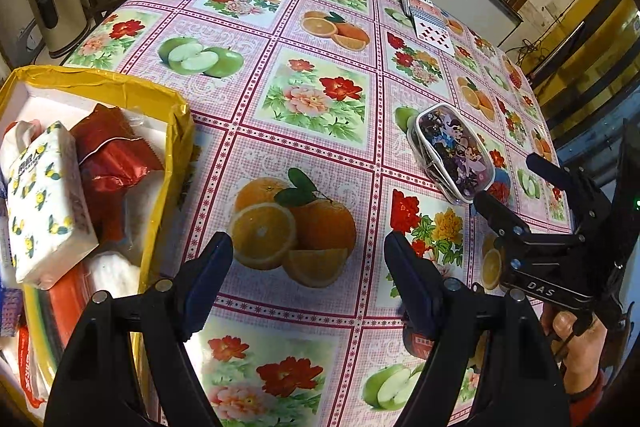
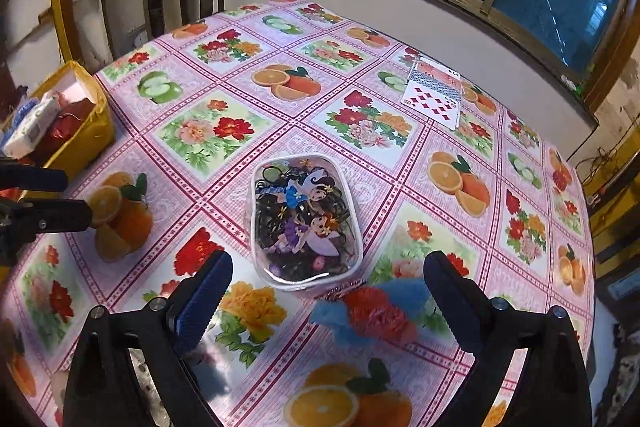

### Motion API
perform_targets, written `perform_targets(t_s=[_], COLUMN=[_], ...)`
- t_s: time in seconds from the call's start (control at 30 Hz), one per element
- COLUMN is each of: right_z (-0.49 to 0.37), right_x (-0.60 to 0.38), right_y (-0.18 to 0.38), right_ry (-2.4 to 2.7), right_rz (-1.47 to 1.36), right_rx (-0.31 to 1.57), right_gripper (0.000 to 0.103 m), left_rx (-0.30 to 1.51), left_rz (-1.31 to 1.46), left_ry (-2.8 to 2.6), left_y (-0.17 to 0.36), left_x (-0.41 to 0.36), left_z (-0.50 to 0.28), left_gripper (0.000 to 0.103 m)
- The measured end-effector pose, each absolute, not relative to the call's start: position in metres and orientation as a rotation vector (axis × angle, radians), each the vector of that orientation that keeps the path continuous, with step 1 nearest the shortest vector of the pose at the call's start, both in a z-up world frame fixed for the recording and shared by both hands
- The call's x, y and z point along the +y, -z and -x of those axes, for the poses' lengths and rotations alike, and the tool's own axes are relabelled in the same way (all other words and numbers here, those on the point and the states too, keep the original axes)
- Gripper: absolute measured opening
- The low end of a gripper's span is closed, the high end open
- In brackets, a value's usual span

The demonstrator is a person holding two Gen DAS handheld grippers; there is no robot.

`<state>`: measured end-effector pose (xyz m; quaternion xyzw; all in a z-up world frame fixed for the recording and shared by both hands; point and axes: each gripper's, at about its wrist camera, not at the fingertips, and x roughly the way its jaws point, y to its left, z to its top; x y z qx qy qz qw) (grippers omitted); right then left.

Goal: Organize soft objects
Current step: 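Grasp the clear hair-tie box with the right tool while the left tool grasps the plush toy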

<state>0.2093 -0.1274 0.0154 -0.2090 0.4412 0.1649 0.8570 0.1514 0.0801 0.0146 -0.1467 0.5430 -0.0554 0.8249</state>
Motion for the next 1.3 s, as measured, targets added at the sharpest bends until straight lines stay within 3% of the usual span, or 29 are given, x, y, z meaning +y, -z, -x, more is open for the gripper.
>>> perform_targets(t_s=[0.57,0.67,0.7,1.03,1.3], right_z=[-0.265,-0.271,-0.271,-0.267,-0.265], right_x=[-0.12,-0.132,-0.134,-0.166,-0.219], right_y=[0.023,0.031,0.029,-0.003,-0.032], right_ry=[-0.35,-0.376,-0.365,-0.384,-0.313], right_rz=[0.403,0.25,0.243,0.069,0.007], right_rx=[1.066,1.133,1.119,1.061,1.011], right_gripper=[0.099,0.09,0.082,0.082,0.082], left_rx=[1.207,1.211,1.215,1.209,1.26], left_rz=[0.309,0.299,0.295,0.276,0.088], left_ry=[0.128,0.139,0.138,0.198,0.508], left_y=[0.004,0.007,0.008,0.0,-0.019], left_x=[0.074,0.069,0.068,0.054,-0.024], left_z=[-0.176,-0.177,-0.177,-0.191,-0.224], left_gripper=[0.078,0.078,0.078,0.078,0.078])
